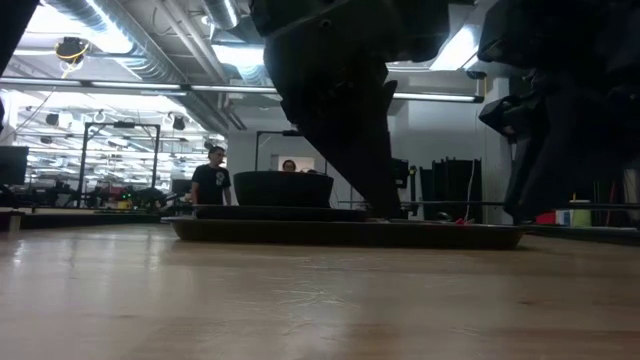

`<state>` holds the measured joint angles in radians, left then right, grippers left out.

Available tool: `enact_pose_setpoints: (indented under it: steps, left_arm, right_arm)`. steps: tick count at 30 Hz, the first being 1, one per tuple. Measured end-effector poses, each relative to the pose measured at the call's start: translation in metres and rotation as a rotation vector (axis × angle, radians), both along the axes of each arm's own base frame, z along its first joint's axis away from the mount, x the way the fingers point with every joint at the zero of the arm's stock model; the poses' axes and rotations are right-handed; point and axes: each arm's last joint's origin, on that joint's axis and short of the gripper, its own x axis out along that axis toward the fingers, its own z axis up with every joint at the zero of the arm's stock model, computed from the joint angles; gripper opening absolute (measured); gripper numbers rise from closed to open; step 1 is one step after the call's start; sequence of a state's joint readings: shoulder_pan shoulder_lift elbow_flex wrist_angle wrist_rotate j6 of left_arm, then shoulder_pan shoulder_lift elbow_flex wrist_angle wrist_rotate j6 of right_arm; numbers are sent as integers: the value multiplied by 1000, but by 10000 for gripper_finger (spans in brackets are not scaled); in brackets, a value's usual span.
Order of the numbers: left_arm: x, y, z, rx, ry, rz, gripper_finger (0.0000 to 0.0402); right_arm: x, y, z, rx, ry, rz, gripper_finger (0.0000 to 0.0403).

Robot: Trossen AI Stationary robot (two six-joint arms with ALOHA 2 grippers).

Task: Set up tray
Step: Put the black table knife on the red napkin to the right of the black fork

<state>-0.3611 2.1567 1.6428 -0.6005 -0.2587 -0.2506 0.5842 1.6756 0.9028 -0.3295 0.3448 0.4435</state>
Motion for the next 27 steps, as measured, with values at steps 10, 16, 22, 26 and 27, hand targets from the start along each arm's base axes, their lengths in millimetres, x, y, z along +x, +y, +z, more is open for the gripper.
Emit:
enact_pose_setpoints:
  steps: [10,16,22,26,27]
  left_arm:
    - [-1,0,5,11,-10,-18,120]
    - [-10,0,31,0,-22,-55,134]
    - [-34,1,62,50,19,-85,129]
    - [-50,2,85,161,-1,-96,104]
    - [-53,2,90,167,-9,-96,96]
  right_arm:
    - [0,0,0,2,-3,4,42]
    - [0,0,0,13,-3,-13,42]
    - [0,0,0,23,-5,-29,42]
    - [1,-1,1,33,-11,-47,42]
    - [1,-2,1,30,-12,-49,42]
